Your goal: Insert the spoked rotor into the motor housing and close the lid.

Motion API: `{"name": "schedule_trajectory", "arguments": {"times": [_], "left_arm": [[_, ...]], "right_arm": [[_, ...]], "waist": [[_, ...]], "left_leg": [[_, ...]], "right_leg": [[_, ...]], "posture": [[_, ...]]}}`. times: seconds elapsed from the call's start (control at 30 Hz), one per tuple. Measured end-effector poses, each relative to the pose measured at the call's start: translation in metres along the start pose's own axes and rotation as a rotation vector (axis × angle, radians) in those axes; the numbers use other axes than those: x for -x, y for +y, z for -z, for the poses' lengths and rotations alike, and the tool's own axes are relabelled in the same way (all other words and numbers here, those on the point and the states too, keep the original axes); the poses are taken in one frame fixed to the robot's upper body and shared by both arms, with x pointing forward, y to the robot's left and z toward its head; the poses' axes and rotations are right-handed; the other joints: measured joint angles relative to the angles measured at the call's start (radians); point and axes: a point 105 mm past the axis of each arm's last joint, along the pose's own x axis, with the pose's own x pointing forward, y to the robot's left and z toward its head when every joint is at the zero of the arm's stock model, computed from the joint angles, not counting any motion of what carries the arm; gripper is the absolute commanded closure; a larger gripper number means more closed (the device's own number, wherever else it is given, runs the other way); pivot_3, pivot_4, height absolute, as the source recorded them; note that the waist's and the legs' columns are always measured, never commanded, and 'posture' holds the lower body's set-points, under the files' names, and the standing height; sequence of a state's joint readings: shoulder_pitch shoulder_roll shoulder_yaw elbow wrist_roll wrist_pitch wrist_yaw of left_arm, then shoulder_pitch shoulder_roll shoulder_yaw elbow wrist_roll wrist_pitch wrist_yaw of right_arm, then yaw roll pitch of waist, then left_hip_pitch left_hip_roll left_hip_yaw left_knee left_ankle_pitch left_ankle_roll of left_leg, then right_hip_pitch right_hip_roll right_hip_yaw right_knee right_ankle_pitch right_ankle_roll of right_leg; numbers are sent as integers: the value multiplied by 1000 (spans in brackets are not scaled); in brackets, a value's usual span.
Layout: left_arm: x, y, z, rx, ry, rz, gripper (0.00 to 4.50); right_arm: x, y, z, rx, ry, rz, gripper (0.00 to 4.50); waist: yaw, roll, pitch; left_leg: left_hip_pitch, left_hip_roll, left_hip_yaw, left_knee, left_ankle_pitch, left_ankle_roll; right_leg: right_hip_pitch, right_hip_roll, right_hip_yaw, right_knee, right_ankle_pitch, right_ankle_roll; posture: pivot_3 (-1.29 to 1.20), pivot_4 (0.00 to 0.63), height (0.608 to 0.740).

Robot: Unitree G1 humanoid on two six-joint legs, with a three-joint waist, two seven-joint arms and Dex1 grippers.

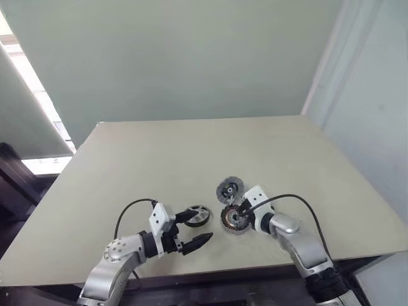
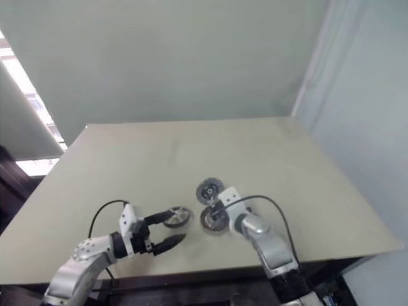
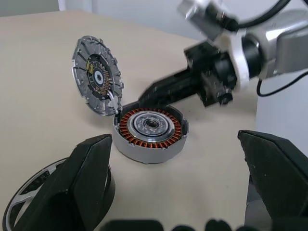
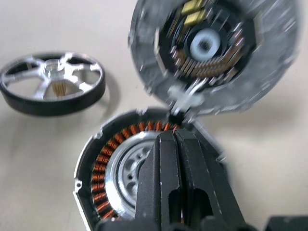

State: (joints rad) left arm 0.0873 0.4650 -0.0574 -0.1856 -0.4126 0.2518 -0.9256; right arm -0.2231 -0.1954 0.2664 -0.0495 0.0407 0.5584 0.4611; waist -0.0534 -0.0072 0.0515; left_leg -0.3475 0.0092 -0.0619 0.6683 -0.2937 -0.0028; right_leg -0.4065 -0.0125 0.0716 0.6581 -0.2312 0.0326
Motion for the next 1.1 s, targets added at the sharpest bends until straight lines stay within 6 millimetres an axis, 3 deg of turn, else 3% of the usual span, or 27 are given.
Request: {"name": "schedule_trajectory", "arguments": {"times": [0.23, 0.37, 0.6, 0.77, 0.93, 1.1], "left_arm": [[0, 0, 0, 0, 0, 3, 0], [-1, 0, -1, -3, -1, 5, 0], [0, 0, -1, -5, 1, 5, 0], [1, 0, 0, -3, 6, 3, 0], [1, 0, 1, -2, 6, 2, 0], [1, 0, 0, -3, 4, 3, 0]], "right_arm": [[1, 4, 2, -7, 17, -18, 4465], [-7, 13, 20, -35, 75, -50, 4465], [-12, 16, 28, -27, 98, -58, 4465], [-11, 12, 26, -27, 87, -40, 4465], [-4, 2, 11, -18, 32, -6, 4465], [-4, 5, 7, -18, 25, -14, 4465]], "waist": [[0, 0, 0], [0, 0, 0], [-1, 0, 0], [0, 0, 0], [0, 0, 0], [0, 0, 0]], "left_leg": [[0, 0, 0, 0, 0, 0], [0, 0, 0, 0, 0, 0], [1, 0, 0, 0, 0, 0], [1, 0, 0, 0, 0, 0], [0, 0, 0, 0, 0, 0], [0, 0, 0, 0, 0, 0]], "right_leg": [[0, 0, 0, 0, 0, 0], [0, 0, 0, 0, 0, 0], [1, 0, 0, 0, 0, 0], [1, 0, 0, 0, 0, 0], [0, 0, 0, 0, 0, 0], [0, 0, 0, 0, 0, 0]], "posture": [[0, 0, 740], [0, 0, 740], [0, 0, 740], [0, 0, 740], [0, 0, 740], [0, 0, 740]]}}
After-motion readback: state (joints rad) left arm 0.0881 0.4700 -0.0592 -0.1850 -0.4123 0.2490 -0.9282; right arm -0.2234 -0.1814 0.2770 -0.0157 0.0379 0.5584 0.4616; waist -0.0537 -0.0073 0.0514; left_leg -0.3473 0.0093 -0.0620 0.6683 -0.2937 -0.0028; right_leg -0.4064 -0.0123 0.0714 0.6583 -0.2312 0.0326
